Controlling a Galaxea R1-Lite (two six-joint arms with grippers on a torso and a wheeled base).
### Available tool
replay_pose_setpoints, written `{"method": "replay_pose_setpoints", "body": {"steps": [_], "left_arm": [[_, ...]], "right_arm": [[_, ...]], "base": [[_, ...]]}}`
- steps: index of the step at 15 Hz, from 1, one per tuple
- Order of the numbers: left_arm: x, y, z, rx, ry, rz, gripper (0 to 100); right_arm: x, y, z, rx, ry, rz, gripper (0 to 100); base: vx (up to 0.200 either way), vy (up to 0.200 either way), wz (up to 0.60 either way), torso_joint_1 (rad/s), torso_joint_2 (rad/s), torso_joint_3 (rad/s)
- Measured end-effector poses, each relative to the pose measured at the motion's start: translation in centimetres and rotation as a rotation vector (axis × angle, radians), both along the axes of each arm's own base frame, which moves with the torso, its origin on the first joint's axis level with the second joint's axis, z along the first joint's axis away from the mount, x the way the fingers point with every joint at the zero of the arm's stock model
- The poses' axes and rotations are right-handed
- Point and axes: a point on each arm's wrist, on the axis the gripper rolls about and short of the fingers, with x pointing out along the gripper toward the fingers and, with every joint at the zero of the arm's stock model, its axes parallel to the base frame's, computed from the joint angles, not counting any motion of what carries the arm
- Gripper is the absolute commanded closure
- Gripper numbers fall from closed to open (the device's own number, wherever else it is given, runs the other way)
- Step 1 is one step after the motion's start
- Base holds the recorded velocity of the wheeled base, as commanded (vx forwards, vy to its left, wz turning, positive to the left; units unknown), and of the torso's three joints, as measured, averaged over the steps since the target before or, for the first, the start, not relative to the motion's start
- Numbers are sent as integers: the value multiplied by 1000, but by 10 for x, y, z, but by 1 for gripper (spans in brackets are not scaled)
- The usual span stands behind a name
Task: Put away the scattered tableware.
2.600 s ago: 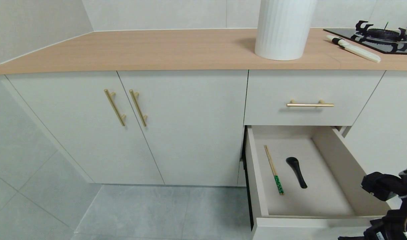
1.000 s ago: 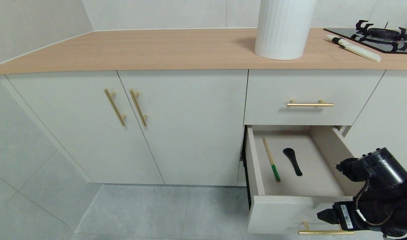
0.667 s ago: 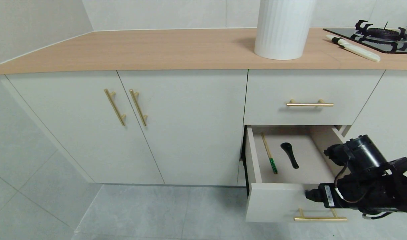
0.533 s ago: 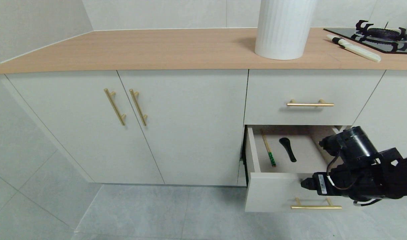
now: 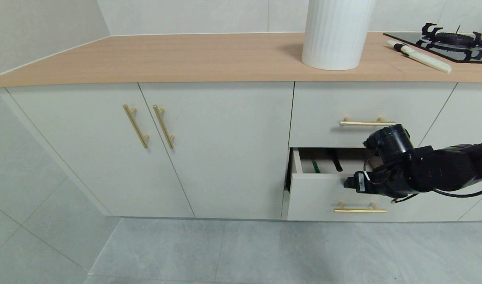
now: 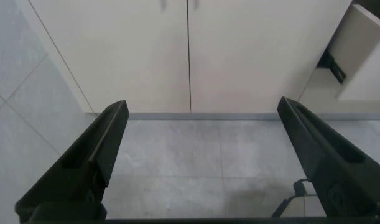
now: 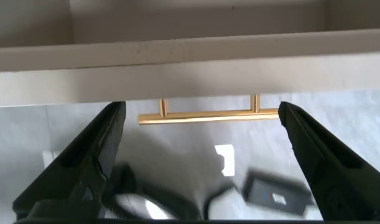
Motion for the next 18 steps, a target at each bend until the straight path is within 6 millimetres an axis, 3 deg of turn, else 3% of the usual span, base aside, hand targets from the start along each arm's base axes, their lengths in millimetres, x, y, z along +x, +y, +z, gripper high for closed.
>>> {"method": "replay_pose_setpoints", "body": {"steps": [6, 13, 18], "left_arm": [[0, 0, 0, 0, 0, 0, 0], [0, 0, 0, 0, 0, 0, 0], [0, 0, 0, 0, 0, 0, 0]], "right_arm": [[25, -3, -2, 32, -88, -32, 0], [50, -12, -21, 96, -347, -67, 0], [58, -13, -38, 96, -372, -85, 0]], "base": [[0, 0, 0, 0, 0, 0], [0, 0, 0, 0, 0, 0], [0, 0, 0, 0, 0, 0]]}}
